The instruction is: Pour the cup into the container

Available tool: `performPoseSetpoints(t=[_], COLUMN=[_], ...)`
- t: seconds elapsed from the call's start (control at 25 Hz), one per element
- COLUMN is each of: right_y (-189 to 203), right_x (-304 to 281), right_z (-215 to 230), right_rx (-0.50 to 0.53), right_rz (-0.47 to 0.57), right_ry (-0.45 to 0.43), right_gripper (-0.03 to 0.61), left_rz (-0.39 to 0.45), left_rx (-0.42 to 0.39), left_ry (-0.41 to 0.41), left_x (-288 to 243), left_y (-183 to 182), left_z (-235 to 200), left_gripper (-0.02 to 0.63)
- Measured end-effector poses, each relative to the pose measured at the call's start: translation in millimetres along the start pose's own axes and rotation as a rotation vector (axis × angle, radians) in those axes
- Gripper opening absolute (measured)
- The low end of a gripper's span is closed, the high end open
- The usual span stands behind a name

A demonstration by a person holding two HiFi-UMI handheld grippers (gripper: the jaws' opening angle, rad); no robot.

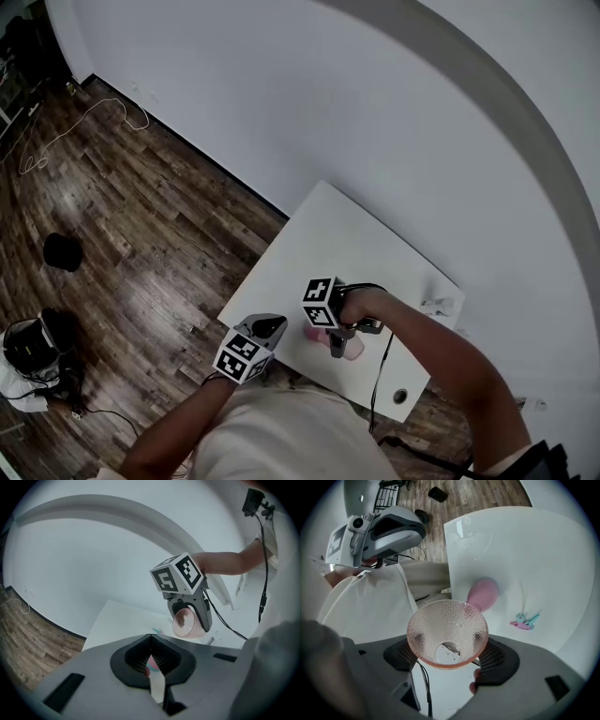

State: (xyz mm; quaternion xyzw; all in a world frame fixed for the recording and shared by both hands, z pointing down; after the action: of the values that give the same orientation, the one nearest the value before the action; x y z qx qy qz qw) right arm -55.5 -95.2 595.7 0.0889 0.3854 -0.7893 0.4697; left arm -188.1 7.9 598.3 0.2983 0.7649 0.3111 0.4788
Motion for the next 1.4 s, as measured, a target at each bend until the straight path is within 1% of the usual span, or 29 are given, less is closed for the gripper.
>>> performPoseSetpoints(t=[0.24,0.52,0.76,1.0,1.16,1.4], right_y=[3.0,12.7,24.3,40.1,50.4,64.7], right_x=[-5.5,-4.8,1.1,5.1,9.6,9.8], right_z=[-6.6,-5.3,-10.3,-10.8,-14.5,-17.6], right_rx=[0.008,0.011,0.023,0.018,0.008,-0.011], right_rz=[0.142,0.31,0.477,0.654,0.774,0.9], right_ry=[-0.01,-0.007,0.0,0.05,0.065,0.088], right_gripper=[0.365,0.365,0.365,0.365,0.365,0.365], left_rz=[-0.014,-0.023,-0.028,-0.023,-0.02,-0.002], left_rx=[-0.024,-0.015,-0.023,-0.012,-0.008,-0.028], left_ry=[0.025,0.017,0.02,0.037,0.061,0.106], left_x=[6.1,9.7,14.8,11.4,10.3,7.6], left_y=[-0.9,-0.3,-11.5,-19.3,-25.8,-37.2], left_z=[10.5,15.9,15.7,22.6,26.6,32.0], left_gripper=[0.011,0.011,0.011,0.011,0.011,0.011])
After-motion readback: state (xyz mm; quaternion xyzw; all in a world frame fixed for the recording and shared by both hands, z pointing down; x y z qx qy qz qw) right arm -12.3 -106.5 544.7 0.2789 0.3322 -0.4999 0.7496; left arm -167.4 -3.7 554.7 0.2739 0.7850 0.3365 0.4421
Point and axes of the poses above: the fingertips, and each gripper's own axes: x backward along the fingers, z to its right, y out of its underside, the point moved 8 cm from there along x, backward along the fingers, and after that the axes turned 9 degrees about -y, right-handed, at the moved point
